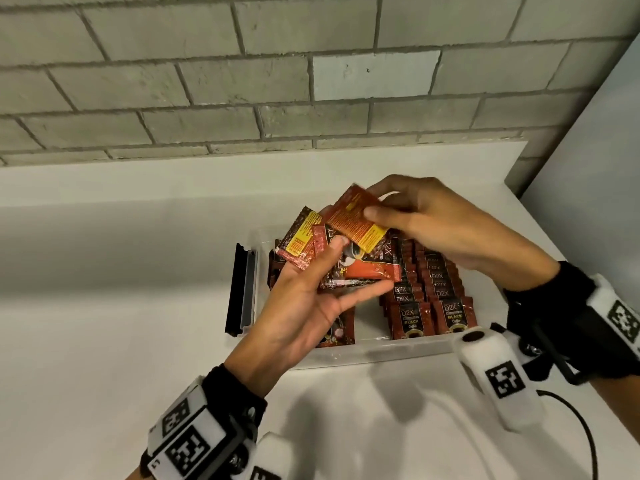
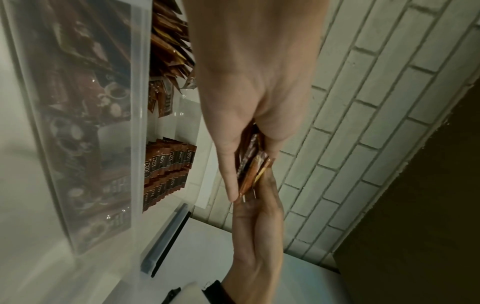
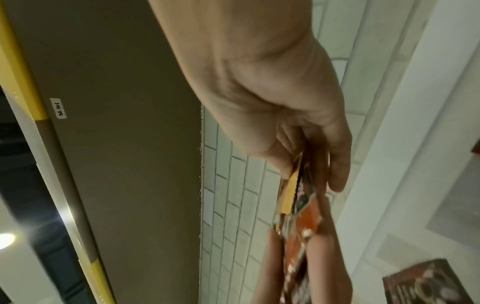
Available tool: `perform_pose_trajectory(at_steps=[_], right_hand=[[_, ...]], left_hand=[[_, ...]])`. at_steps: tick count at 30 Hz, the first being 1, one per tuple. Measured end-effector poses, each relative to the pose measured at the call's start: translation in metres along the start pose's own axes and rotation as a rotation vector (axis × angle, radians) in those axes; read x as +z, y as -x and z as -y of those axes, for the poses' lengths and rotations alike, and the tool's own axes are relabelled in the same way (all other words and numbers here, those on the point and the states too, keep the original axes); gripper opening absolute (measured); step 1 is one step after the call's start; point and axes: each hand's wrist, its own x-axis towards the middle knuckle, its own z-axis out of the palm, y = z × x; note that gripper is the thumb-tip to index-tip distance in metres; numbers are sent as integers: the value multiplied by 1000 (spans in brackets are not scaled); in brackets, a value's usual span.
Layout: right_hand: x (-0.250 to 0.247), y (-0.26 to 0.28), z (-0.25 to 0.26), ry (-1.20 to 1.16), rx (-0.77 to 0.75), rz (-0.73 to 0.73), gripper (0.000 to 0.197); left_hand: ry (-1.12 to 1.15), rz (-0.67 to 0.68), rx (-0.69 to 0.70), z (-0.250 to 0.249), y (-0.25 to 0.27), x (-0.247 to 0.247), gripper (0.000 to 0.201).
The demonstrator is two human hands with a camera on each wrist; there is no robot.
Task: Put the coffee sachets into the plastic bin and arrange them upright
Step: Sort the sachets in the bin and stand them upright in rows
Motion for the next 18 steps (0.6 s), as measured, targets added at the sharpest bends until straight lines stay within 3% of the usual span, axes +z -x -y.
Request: perform_pose_trajectory(at_steps=[2, 4, 7, 10, 15, 18], right_hand=[[-7, 3, 1, -104, -39, -142, 14], [-10, 15, 4, -133, -187, -283, 12], [2, 39, 0, 232, -560, -398, 14], [17, 47, -34, 618, -795, -315, 17], [28, 52, -64, 629, -806, -215, 24], [31, 56, -63, 516, -749, -196, 26]], left_hand=[[19, -24, 10, 1, 0, -2, 43], [59, -50, 22, 0, 1, -4, 46], [78, -64, 44, 1, 1, -9, 42], [51, -67, 66, 4, 2, -10, 36], [14, -77, 122, 6, 1, -8, 28], [-14, -118, 159, 7, -1, -13, 32]])
